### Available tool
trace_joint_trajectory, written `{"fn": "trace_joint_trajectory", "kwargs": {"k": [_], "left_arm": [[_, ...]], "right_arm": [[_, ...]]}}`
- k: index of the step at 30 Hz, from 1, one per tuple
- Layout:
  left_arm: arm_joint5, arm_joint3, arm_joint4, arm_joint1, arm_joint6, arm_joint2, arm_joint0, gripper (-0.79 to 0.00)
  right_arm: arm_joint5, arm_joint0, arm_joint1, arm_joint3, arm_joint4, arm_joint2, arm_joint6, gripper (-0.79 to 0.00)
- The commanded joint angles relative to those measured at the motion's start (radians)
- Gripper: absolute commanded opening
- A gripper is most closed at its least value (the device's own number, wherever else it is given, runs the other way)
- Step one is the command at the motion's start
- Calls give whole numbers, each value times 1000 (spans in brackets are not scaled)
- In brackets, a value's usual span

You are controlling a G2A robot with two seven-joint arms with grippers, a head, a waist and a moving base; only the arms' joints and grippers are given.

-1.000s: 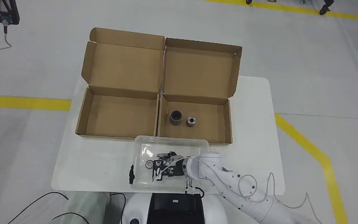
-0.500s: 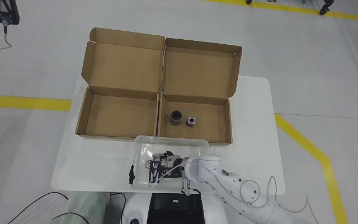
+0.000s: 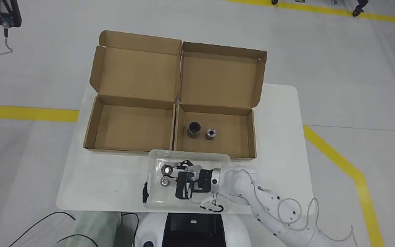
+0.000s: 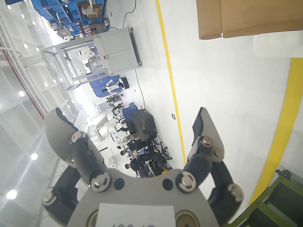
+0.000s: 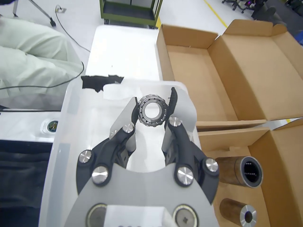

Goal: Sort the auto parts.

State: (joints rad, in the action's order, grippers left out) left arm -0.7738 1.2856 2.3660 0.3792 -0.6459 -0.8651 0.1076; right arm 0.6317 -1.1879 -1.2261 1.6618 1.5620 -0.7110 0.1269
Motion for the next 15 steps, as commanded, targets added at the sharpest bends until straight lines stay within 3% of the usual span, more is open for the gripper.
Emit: {"fn": "trace_joint_trajectory", "kwargs": {"k": [1,7,15], "left_arm": [[0,0,0,0,0,0,0,0],[0,0,0,0,0,0,0,0],[0,0,0,0,0,0,0,0]], "right_arm": [[6,10,0,-5,-13,-11,76,-785],[34,47,-7,-36,-60,-29,272,-785],[87,112,-16,-28,-142,-61,371,-785]]}}
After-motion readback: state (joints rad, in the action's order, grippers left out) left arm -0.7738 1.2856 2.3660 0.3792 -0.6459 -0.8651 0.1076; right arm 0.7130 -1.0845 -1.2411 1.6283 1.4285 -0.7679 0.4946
